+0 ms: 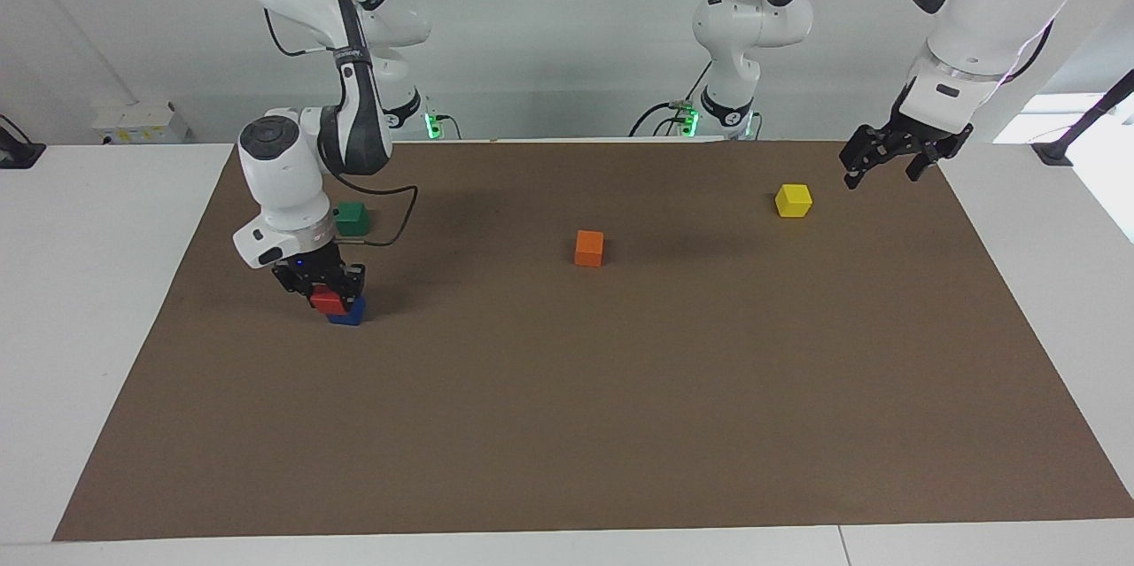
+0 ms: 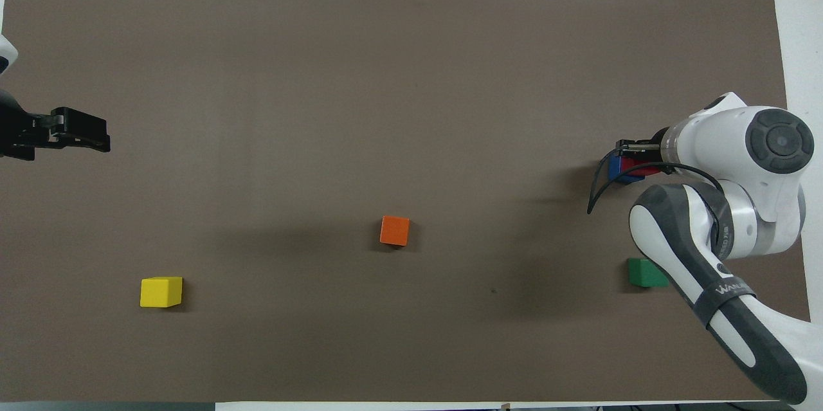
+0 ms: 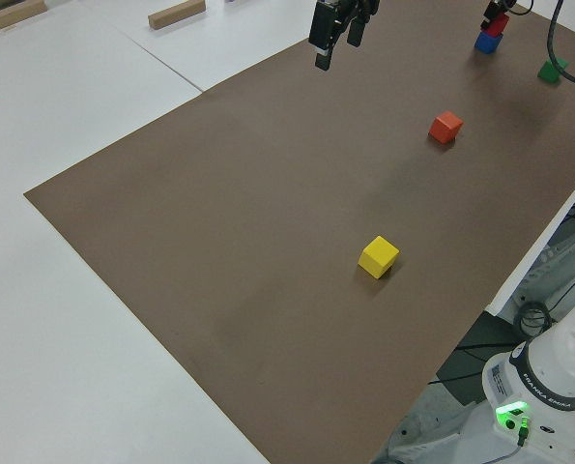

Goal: Transfer red block to right arm and stack on blue block
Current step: 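Lower the red cube onto the blue cube with the right gripper, then open the right gripper and retract it from the stack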

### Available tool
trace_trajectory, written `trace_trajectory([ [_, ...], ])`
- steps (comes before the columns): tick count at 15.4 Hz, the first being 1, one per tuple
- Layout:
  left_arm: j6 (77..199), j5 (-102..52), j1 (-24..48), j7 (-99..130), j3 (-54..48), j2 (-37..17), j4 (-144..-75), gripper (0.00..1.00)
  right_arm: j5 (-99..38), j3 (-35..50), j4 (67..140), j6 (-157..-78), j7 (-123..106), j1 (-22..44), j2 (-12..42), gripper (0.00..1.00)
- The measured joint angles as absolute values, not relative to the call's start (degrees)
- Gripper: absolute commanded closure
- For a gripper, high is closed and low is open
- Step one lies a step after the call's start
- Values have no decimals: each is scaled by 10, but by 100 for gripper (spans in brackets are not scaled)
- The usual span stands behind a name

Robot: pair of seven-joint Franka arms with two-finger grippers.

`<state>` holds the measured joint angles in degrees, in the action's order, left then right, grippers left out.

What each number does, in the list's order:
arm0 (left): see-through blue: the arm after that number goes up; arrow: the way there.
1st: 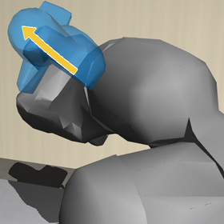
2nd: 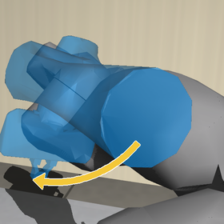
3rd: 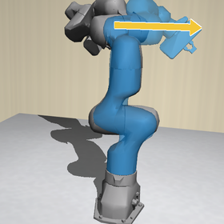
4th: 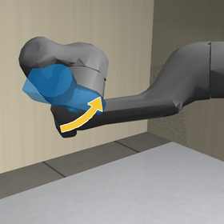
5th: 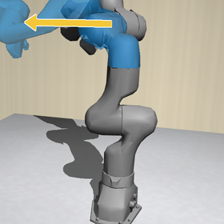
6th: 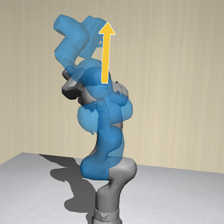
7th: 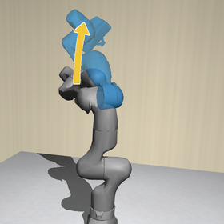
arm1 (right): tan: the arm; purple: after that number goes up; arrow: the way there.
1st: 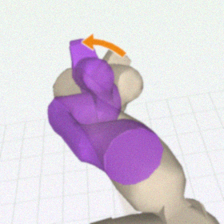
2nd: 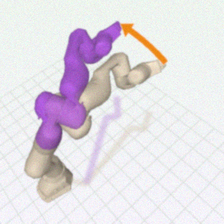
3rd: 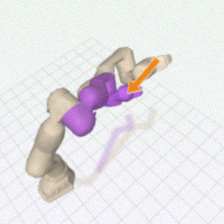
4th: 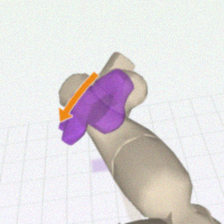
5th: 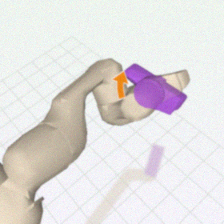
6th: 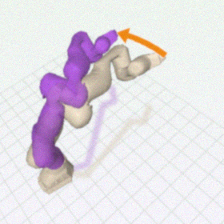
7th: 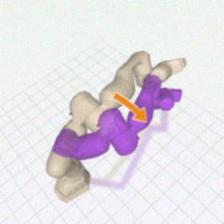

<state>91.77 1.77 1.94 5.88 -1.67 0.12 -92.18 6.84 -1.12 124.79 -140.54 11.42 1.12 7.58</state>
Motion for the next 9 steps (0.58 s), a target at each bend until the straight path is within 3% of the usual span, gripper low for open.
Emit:
trace_trajectory([
  [5,918,18,20,59,-17,1,-921,0,68,-11,1243,-1385,115,11,74,0],
  [9,917,18,20,59,-17,2,-919,0,68,-10,1182,-1273,113,12,60,0],
])
